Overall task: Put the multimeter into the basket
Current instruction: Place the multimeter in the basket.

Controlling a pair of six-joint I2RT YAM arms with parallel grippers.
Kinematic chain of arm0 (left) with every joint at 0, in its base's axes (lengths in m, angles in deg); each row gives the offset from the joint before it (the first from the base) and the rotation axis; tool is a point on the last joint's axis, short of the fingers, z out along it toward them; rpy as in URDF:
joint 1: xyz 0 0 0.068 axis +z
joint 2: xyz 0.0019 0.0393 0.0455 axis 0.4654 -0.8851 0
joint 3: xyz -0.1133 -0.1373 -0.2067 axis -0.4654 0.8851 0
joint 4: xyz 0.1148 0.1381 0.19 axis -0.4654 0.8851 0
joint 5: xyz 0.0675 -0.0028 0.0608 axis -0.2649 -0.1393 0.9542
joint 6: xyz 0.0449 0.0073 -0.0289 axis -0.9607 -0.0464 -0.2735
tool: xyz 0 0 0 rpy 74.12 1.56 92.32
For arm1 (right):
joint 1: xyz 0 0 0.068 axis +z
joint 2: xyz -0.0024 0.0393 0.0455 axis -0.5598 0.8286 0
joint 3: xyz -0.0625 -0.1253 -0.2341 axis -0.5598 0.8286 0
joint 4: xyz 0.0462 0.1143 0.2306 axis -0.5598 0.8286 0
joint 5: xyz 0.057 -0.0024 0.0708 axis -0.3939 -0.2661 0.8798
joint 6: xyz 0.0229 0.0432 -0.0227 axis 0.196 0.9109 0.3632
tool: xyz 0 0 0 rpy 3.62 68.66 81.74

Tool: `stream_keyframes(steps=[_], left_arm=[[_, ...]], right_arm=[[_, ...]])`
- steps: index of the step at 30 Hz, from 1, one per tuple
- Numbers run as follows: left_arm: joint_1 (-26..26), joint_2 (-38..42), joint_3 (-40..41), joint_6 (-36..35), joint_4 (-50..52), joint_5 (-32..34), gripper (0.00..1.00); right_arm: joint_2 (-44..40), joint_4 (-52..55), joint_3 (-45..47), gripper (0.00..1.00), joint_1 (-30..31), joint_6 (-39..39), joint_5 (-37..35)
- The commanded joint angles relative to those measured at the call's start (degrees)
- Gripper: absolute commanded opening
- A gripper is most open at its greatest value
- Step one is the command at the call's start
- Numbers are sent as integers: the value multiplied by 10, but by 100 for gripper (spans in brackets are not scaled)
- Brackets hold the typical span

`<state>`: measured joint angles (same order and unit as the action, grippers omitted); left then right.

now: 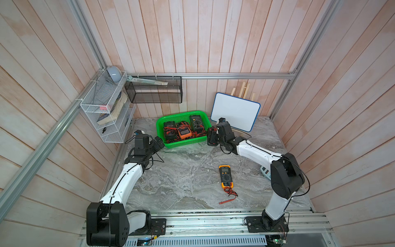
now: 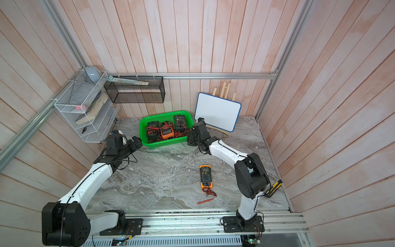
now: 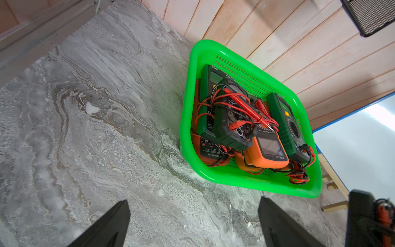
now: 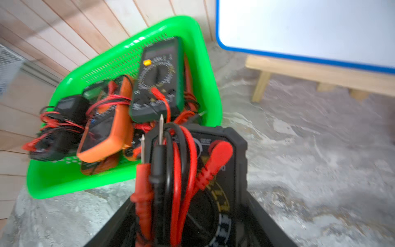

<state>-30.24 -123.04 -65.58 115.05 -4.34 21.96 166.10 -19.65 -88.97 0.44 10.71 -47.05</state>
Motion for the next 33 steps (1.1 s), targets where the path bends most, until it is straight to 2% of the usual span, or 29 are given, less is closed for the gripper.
stream_keyframes(steps=[1,6,13,18,30,33], left_arm=[[3,-2,-10,-17,3,-21,100],[3,6,1,-19,4,-34,100],[3,11,14,-20,4,-52,100],[2,10,19,-24,6,-61,100],[-5,8,29,-15,2,-70,100],[-7,8,30,-14,1,-69,100]], right_arm=[[30,-19,-50,43,10,-32,17],[83,-91,-94,43,22,-65,27],[168,-110,-206,45,45,-103,20],[228,-94,-293,46,71,-134,4],[357,-28,-461,54,79,-146,-16],[384,-13,-493,63,79,-146,-14]])
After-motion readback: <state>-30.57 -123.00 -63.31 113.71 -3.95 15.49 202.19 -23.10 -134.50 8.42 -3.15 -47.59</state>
